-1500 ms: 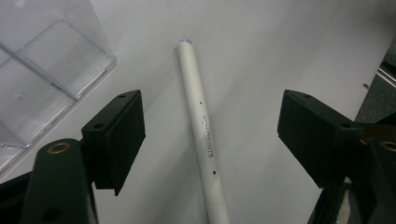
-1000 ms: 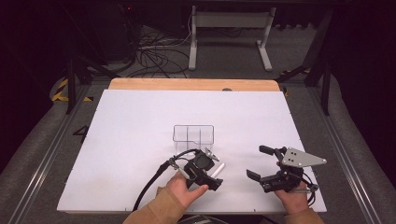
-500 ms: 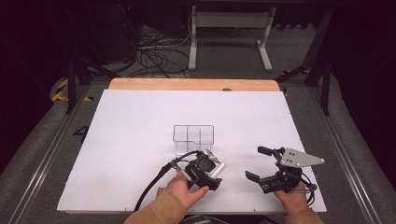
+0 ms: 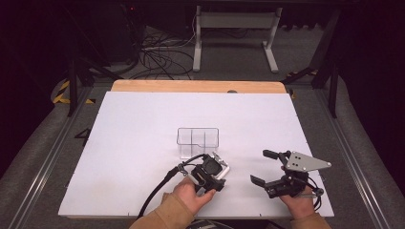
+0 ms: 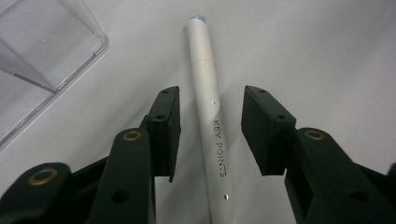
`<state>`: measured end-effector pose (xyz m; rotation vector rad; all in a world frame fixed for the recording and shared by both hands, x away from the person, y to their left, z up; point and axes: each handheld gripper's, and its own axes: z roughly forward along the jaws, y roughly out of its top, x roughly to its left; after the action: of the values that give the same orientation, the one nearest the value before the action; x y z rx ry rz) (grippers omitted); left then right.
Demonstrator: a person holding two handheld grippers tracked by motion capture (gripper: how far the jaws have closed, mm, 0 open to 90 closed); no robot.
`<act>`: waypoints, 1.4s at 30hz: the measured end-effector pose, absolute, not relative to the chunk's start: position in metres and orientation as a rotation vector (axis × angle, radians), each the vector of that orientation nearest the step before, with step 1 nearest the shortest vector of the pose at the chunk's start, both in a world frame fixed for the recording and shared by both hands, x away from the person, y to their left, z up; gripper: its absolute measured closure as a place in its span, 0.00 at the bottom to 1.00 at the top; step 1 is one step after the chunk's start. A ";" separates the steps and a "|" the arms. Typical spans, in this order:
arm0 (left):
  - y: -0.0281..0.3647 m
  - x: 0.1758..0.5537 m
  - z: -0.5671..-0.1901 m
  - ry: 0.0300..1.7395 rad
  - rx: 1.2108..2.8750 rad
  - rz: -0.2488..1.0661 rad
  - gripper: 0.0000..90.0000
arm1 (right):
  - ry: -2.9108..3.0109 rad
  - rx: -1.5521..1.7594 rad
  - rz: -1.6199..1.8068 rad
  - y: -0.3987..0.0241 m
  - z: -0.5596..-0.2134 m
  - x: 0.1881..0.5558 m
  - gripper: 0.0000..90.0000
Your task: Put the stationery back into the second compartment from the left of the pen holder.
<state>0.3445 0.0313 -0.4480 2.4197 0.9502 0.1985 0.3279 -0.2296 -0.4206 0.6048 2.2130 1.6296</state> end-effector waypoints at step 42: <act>0.033 0.345 -0.443 1.004 2.367 0.227 0.87 | 2.219 0.566 1.616 -0.229 -0.421 0.325 0.05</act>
<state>0.3452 0.0331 -0.4432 2.3668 1.0041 0.2271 0.3253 -0.2287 -0.4211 0.5663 2.2194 1.6158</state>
